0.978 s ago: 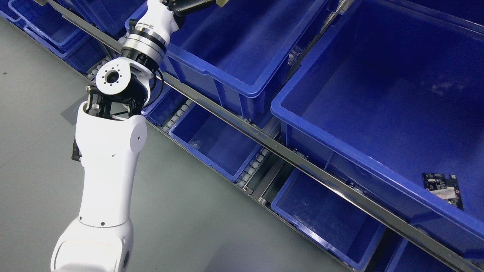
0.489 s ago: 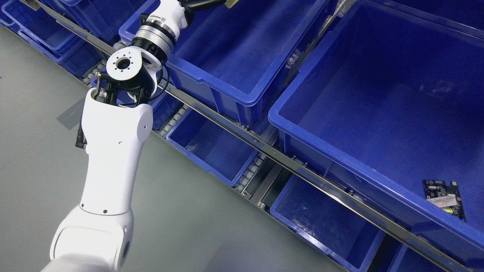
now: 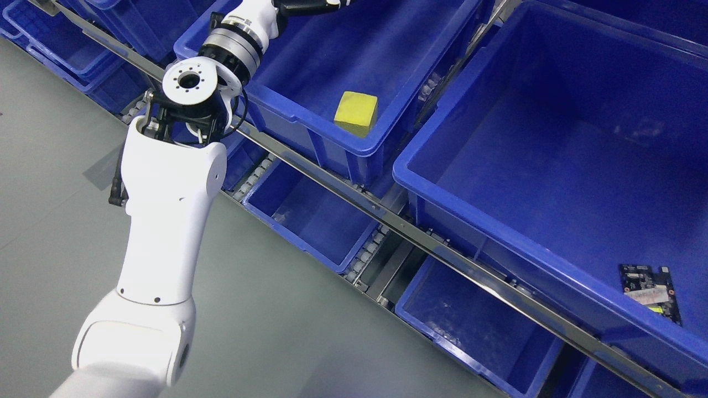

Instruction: Move yellow foam block to right shelf middle

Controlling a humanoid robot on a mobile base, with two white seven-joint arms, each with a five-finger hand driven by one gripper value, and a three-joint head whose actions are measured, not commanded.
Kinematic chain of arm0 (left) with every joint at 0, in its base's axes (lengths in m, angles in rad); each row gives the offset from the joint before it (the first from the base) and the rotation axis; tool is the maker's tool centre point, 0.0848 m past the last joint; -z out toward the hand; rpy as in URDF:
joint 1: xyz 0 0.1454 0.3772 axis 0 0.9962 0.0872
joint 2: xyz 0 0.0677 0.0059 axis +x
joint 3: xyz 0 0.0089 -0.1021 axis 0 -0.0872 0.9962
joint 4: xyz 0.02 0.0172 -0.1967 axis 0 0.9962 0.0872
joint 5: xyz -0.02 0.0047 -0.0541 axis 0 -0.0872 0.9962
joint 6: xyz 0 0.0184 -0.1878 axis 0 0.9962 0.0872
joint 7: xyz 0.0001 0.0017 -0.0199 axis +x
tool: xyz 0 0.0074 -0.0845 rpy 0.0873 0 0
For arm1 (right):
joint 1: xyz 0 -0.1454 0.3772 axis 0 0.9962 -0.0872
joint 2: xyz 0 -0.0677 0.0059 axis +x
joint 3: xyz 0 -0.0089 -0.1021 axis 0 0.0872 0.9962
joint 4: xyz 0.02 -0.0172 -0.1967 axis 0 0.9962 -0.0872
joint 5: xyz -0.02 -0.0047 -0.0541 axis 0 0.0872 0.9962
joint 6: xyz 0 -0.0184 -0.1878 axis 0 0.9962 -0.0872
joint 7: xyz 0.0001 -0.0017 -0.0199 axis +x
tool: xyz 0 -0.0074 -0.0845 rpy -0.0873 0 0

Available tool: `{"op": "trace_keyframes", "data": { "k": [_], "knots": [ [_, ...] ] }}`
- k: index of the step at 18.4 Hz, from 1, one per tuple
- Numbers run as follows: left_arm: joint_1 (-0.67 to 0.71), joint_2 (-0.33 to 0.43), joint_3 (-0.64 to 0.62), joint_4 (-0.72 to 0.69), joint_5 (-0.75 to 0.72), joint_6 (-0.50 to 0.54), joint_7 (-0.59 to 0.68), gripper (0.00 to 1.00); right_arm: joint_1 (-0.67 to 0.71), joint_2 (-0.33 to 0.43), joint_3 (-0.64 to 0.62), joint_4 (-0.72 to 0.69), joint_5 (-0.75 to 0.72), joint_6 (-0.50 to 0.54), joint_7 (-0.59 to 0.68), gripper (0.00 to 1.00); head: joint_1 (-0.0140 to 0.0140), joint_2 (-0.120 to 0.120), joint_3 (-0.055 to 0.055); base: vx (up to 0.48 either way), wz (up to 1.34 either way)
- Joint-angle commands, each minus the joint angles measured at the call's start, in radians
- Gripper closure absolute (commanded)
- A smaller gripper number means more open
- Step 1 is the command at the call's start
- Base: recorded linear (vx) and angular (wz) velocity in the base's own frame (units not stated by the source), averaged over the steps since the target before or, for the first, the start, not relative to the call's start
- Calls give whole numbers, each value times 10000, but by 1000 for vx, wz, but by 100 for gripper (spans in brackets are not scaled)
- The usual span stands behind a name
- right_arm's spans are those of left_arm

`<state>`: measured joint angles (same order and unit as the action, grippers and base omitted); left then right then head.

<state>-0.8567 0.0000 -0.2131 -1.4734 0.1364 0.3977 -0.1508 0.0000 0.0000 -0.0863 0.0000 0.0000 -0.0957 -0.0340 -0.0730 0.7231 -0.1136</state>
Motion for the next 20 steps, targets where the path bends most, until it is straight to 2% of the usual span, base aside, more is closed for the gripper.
{"op": "trace_keyframes", "data": {
  "k": [1, 4, 7, 11, 13, 16, 20],
  "knots": [
    [52, 175, 1665, -1079, -137, -1228, -26, 0, 15, -174, 4, -175, 31, 6, 2, 0, 0, 0, 0, 0, 0],
    [770, 175, 3140, -1617, 61, -2605, -118, 0, 15, -174, -11, -175, 31, 6, 2, 0, 0, 0, 0, 0, 0],
    [2943, 175, 3221, -2336, 338, -4141, -713, 0, 15, -174, 4, -175, 31, 6, 2, 0, 0, 0, 0, 0, 0],
    [5063, 175, 3160, -2462, 338, -5876, -1069, 0, 15, -174, 4, -175, 31, 6, 2, 0, 0, 0, 0, 0, 0],
    [5589, 175, 3098, -2462, 354, -6108, -1054, 0, 15, -174, 4, -175, 31, 6, 2, 0, 0, 0, 0, 0, 0],
    [5621, 175, 3098, -2462, 415, -6079, -932, 0, 15, -174, 4, -175, 31, 6, 2, 0, 0, 0, 0, 0, 0],
    [5621, 175, 2960, -2462, 415, -5451, -212, 0, 15, -174, 4, -175, 31, 6, 2, 0, 0, 0, 0, 0, 0]
  ]
}}
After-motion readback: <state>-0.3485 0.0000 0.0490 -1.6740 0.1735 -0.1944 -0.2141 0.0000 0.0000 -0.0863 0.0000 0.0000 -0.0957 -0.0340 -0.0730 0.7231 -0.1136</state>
